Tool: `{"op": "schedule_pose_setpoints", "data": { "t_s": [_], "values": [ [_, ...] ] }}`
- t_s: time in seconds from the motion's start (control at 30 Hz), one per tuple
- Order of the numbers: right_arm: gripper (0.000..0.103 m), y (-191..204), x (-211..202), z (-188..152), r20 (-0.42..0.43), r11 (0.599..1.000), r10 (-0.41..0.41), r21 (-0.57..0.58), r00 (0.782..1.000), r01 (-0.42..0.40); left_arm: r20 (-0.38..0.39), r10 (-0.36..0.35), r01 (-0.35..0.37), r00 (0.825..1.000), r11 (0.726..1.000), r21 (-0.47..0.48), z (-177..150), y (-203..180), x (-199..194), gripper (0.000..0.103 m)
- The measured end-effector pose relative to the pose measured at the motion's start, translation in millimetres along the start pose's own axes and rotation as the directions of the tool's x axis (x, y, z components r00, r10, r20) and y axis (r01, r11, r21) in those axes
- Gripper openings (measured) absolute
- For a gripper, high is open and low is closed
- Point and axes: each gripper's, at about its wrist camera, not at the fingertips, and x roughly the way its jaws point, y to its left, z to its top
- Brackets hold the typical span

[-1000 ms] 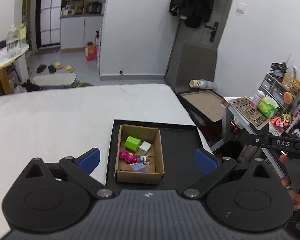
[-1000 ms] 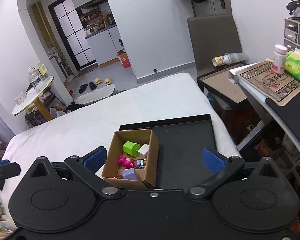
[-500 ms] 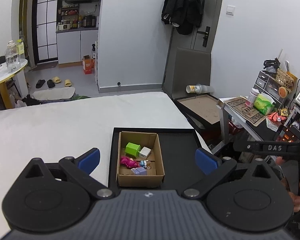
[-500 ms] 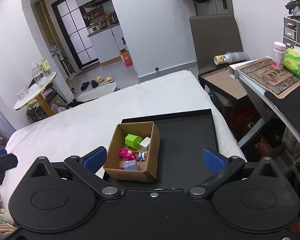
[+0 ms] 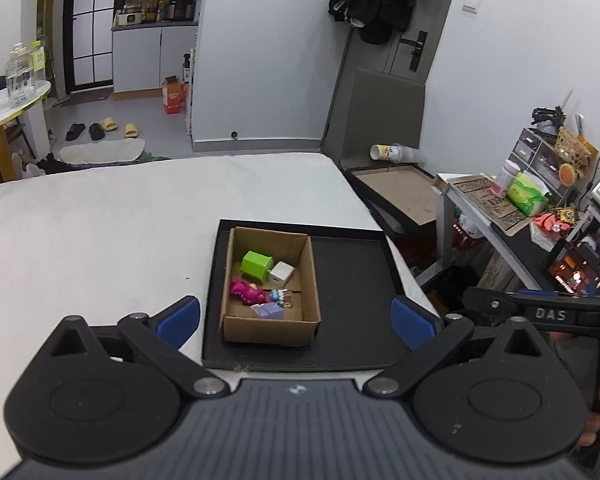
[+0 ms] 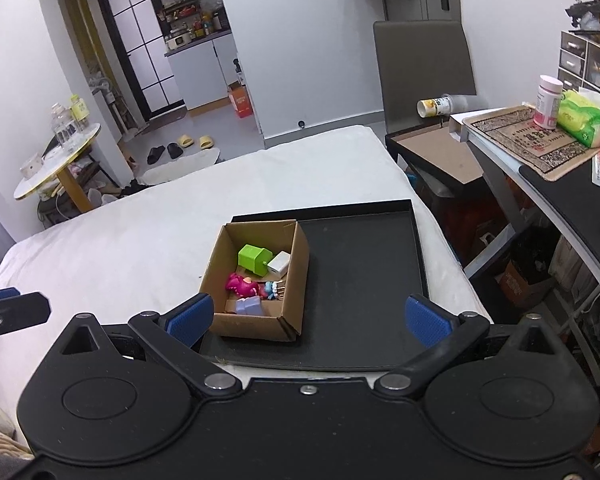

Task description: Organize rigid objects

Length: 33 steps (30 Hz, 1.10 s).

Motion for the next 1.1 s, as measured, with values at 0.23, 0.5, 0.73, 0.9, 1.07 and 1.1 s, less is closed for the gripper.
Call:
{"op": "schedule_pose_setpoints", "data": {
  "t_s": [0.23, 0.5, 0.73, 0.9, 1.07, 1.1],
  "values": [
    [0.103, 3.6, -1.3, -0.4, -0.005, 1.000, 0.023, -0.013, 1.000, -0.023, 0.020, 0.032, -0.032, 0.999, 0.999, -0.006, 1.5, 7.1, -1.5, 0.101],
    [0.103, 5.4, -2.7, 0.1, -0.008, 0.999, 0.027, -0.021, 1.000, -0.027, 0.012, 0.061, -0.061, 0.998, 0.998, -0.013, 5.6, 15.5, -2.0, 0.101],
    [0.103, 5.8, -2.8, 0.6, -0.008, 1.000, 0.026, -0.016, 1.000, -0.027, -0.004, 0.055, -0.055, 0.998, 0.998, -0.013, 4.1, 16.7, 0.6, 0.101],
    [0.103, 6.1, -3.1, 0.5, -0.007, 0.999, 0.027, -0.018, 1.000, -0.027, -0.008, 0.055, -0.056, 0.998, 0.998, -0.023, 4.9, 18.0, -1.2, 0.101],
    [0.103, 6.3, -2.8, 0.4, -0.008, 0.999, 0.025, -0.021, 1.000, -0.025, -0.015, 0.055, -0.055, 0.998, 0.998, -0.019, 4.8, 17.6, -0.1, 0.101],
    [0.103, 6.3, -3.0, 0.2, -0.008, 0.999, 0.025, -0.022, 1.000, -0.026, -0.014, 0.055, -0.055, 0.998, 0.998, -0.017, 4.6, 17.2, -0.1, 0.101]
  ]
}}
